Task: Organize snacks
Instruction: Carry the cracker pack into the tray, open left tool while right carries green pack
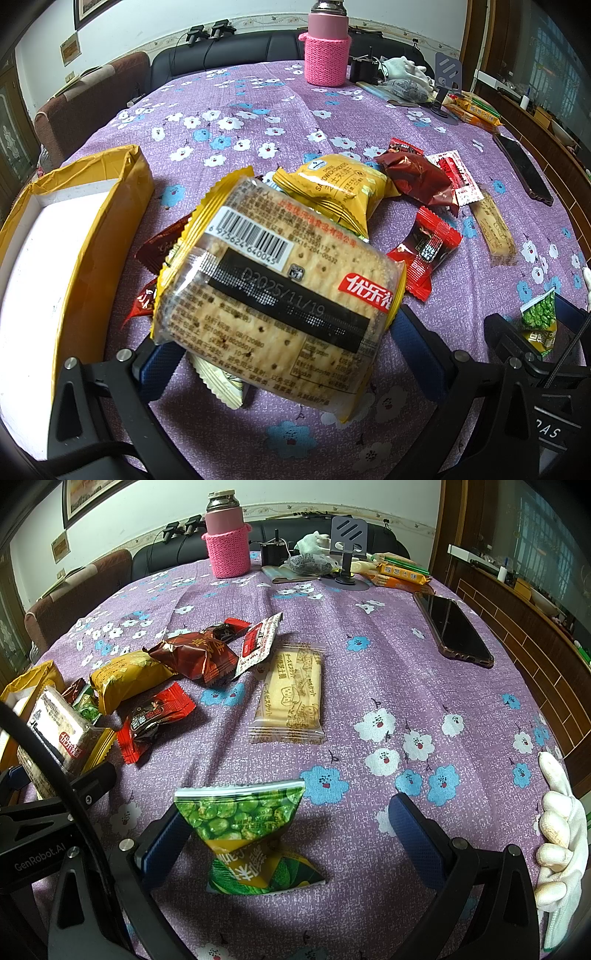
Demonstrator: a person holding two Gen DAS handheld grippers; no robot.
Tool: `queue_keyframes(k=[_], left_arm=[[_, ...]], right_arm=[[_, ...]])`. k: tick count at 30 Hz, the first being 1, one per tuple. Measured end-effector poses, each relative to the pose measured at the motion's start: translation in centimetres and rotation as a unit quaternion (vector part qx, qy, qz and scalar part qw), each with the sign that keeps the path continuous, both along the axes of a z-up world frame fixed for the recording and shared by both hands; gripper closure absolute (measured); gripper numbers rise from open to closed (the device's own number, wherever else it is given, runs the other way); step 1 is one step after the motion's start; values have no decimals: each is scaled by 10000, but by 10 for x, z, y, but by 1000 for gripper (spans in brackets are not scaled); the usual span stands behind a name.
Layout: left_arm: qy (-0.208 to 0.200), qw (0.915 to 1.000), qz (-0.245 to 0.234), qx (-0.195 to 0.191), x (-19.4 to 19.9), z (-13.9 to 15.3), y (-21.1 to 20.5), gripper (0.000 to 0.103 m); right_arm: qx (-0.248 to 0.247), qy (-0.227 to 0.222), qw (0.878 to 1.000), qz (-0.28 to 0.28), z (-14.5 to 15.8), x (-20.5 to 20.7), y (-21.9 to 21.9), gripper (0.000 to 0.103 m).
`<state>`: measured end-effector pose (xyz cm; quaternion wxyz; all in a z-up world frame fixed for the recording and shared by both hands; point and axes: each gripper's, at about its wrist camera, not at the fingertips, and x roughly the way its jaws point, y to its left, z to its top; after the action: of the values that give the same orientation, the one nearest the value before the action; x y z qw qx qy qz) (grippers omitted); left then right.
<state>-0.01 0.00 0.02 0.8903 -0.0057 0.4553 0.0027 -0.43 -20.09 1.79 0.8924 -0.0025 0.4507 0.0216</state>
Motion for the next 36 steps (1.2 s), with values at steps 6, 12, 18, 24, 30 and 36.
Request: queue_keyframes(k=[6,12,18,24,30,36], left_arm=[[3,10000,-1,-2,0,0,0,0],[180,9996,-195,6,-1,1,2,0],[154,9993,-341,0,-6,0,5,0],[156,9991,-392,-18,-11,0,4,0],[418,9975,-569,1,-21,2,3,0],[420,9949,-917,9,-42,2,5,0]], right_arm=[[0,1,10000,0,0,0,0,0],[8,2,10000,1,0,0,0,0],[5,2,10000,2,0,0,0,0],[2,4,10000,-8,0,1,0,0],[-4,40,10000,47,1,1,0,0],[-11,415,9988,272,2,1,1,0]])
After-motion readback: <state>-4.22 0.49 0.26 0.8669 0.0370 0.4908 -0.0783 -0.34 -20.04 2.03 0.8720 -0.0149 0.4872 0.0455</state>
